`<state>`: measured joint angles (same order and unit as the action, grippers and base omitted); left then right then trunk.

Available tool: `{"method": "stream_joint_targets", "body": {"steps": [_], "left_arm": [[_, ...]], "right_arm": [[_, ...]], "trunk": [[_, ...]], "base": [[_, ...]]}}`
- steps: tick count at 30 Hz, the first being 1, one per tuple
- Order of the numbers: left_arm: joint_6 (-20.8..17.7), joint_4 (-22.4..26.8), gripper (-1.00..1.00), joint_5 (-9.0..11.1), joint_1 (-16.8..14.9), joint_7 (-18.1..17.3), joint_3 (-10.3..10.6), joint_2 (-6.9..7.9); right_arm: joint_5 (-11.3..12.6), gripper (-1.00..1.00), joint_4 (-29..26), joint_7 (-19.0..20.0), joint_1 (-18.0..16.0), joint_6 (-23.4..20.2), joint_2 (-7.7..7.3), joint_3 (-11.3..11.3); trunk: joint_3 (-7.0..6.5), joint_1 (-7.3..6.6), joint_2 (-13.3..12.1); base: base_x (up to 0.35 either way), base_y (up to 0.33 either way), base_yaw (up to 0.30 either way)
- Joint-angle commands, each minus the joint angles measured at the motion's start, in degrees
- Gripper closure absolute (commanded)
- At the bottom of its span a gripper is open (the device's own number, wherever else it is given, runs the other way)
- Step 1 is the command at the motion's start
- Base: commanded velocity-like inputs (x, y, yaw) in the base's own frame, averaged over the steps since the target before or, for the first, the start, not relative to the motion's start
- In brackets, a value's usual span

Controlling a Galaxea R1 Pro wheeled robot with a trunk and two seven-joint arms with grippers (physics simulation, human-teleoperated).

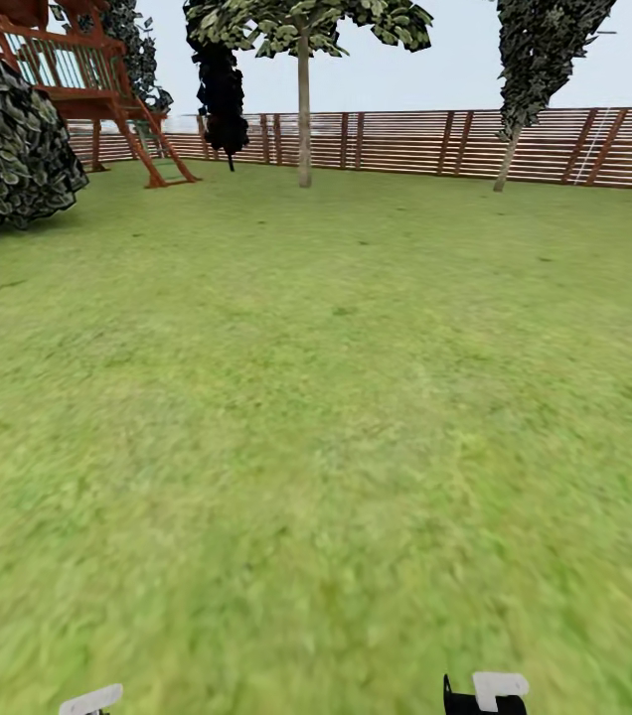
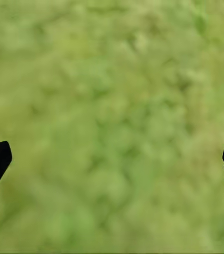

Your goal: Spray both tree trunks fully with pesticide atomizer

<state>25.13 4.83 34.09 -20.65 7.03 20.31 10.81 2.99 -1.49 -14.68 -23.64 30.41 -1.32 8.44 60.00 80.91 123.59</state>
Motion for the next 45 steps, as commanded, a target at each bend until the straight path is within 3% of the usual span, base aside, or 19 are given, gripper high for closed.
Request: {"method": "stream_joint_targets", "body": {"steps": [1,45], "left_arm": [[0.0,0.0,1.0,0.0,0.0,0.0,-0.01,0.0],[0.0,0.0,1.0,0.01,0.0,0.0,-0.01,0.0]], "right_arm": [[0.0,-1.0,0.0,0.0,0.0,0.0,0.0,0.0],[-0.03,-1.0,0.0,0.0,0.0,0.0,0.0,0.0]], "trunk": [[0.0,0.0,0.0],[0.0,0.0,0.0]], "base": [[0.336,0.0,0.0],[0.336,0.0,0.0]]}}
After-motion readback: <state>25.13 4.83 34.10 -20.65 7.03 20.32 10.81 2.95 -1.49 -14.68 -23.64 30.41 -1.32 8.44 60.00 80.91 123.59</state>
